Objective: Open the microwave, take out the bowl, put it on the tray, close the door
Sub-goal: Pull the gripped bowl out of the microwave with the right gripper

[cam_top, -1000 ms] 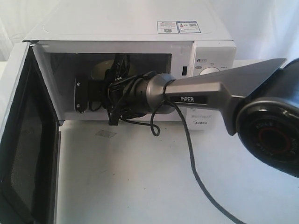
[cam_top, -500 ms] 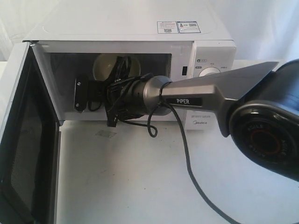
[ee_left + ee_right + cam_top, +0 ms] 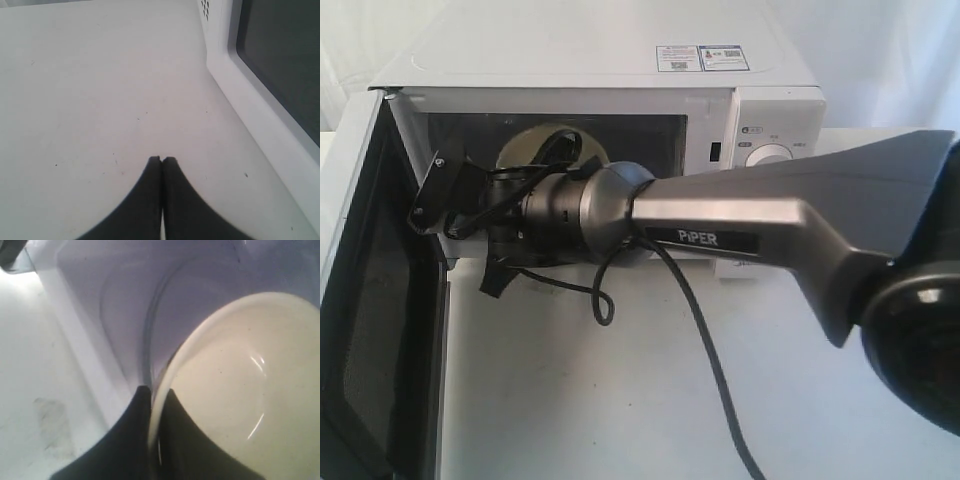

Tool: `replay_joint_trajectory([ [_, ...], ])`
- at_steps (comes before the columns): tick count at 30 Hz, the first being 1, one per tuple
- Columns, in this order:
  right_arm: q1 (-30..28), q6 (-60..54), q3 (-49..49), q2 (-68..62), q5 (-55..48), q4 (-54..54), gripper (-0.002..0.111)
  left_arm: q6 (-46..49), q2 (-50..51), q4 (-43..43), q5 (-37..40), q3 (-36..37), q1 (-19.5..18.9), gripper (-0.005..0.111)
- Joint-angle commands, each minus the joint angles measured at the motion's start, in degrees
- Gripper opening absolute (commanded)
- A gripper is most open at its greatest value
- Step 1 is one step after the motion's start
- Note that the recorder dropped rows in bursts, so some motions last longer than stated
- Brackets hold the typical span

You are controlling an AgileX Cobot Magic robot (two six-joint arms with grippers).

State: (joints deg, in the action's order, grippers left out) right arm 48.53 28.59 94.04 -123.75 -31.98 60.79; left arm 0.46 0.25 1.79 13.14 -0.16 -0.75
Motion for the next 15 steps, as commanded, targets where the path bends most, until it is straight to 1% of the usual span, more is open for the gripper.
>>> replay_joint_trajectory([
  [1, 1.78, -0.09, -2.51, 4.13, -7.94, -9.6, 0.0, -0.46, -0.25, 0.29, 0.12, 0.16, -0.11, 0.0],
  [5, 3.15, -0.42, -7.7, 8.21, -10.61, -15.9, 0.0, -0.46, -0.25, 0.29, 0.12, 0.16, -0.11, 0.0],
  [11, 7.15, -0.28, -20.17, 17.11, -9.05, -22.07, 0.0, -0.46, -0.25, 0.29, 0.12, 0.16, -0.11, 0.0],
  [15, 9.11, -0.08, -28.22, 23.17, -10.88, -26.57, 0.0, -0.46, -0.25, 0.29, 0.12, 0.16, -0.11, 0.0],
])
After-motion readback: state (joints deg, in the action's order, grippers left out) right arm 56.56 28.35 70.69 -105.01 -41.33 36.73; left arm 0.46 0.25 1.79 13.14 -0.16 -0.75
